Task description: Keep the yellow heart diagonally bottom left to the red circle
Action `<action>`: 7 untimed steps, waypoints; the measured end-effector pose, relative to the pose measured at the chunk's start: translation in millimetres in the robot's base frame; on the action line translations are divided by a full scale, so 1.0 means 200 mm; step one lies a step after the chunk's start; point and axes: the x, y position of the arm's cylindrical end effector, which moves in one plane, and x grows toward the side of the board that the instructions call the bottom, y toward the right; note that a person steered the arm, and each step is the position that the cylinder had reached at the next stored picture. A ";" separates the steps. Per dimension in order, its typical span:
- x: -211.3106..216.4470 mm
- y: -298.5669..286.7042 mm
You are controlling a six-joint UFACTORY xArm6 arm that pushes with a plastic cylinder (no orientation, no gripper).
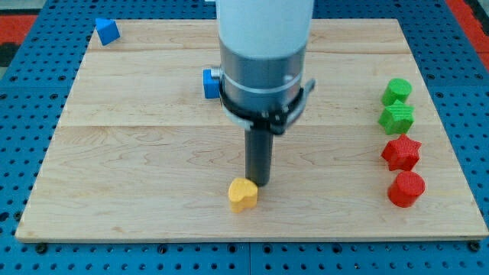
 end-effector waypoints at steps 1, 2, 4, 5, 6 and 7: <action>0.11 0.10; 0.18 0.38; 0.11 -0.02; -0.05 -0.28; 0.18 -0.20; 0.32 -0.31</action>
